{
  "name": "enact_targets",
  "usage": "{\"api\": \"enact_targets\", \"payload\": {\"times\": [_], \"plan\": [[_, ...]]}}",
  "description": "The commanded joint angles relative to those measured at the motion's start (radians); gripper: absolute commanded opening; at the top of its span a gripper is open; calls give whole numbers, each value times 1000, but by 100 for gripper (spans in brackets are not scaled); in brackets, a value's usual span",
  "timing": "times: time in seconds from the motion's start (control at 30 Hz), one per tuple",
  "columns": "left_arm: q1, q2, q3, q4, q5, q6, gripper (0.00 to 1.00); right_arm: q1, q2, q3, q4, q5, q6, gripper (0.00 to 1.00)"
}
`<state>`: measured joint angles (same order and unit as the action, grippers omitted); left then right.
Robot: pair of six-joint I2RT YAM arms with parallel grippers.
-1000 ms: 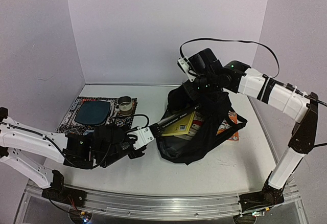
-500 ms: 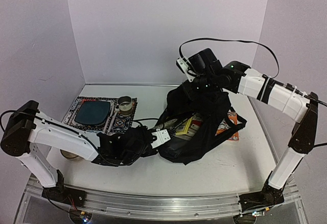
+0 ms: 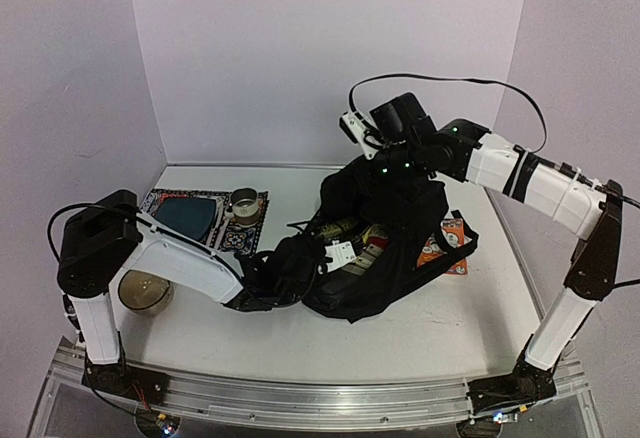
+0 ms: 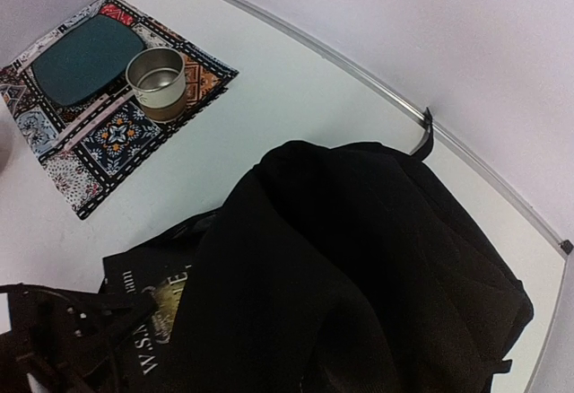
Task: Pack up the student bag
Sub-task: Place the book in the largest pocket of the bag.
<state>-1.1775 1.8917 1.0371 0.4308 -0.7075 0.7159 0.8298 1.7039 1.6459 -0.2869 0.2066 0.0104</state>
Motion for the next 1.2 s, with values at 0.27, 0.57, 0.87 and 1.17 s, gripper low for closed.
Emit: {"api": "enact_targets", "payload": {"times": [0.27, 0.57, 0.87, 1.17], "plan": [[47, 62, 70, 197, 27, 141, 42, 11, -30, 16, 171, -107, 23, 0], [44, -62, 13, 22, 70, 64, 87, 9, -25, 11, 175, -109, 22, 0], [29, -170, 28, -278, 194, -121, 98, -6, -19, 3, 175, -119, 30, 0], [53, -174, 66, -349, 249, -201, 99, -9, -19, -8, 182, -144, 43, 0]]}}
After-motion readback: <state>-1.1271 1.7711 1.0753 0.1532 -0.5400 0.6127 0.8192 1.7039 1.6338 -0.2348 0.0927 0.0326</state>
